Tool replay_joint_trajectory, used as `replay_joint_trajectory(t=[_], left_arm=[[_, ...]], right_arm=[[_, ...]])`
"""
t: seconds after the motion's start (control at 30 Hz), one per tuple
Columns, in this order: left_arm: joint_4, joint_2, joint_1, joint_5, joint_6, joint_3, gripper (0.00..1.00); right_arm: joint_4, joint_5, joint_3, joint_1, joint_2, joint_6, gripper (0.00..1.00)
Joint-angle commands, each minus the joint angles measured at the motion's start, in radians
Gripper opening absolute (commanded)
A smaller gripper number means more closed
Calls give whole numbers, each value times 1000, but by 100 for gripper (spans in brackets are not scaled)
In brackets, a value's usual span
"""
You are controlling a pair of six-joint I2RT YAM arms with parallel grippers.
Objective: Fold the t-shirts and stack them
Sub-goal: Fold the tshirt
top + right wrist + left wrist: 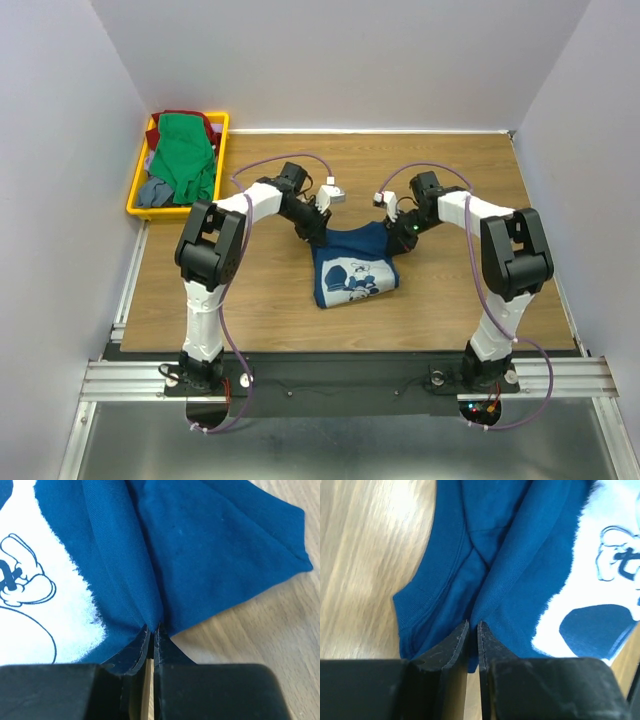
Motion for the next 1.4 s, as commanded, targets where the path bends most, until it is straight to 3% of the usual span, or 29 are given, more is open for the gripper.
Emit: replay_joint_trajectory(t=[0.0,0.37,0.47,0.5,0.6,0.73,1.0,1.37], left_arm=[[9,-61,11,-27,-20,-72,20],[40,-262,-9,69,-2,-351,17],[11,-332,-9,88,52,-364,25],[-2,-369,-8,96,97,-362,33],[-54,-436,-8,90,167,-336,44],[-36,-490,-14,73,199,-299,59],[23,-403,-121,-6,245,-195,60],[89,-270,-261,-78,273,-170,60]], right_arm=[[17,14,23,-3,17,35,6],[1,-78,-186,82,-171,107,13],[-20,-89,-171,82,-228,153,33],[-28,-61,-140,82,-252,175,45],[-29,-44,-48,50,-275,208,60],[-28,-110,98,23,-213,241,61],[-16,-274,319,28,94,316,45],[84,-320,333,88,264,417,45]])
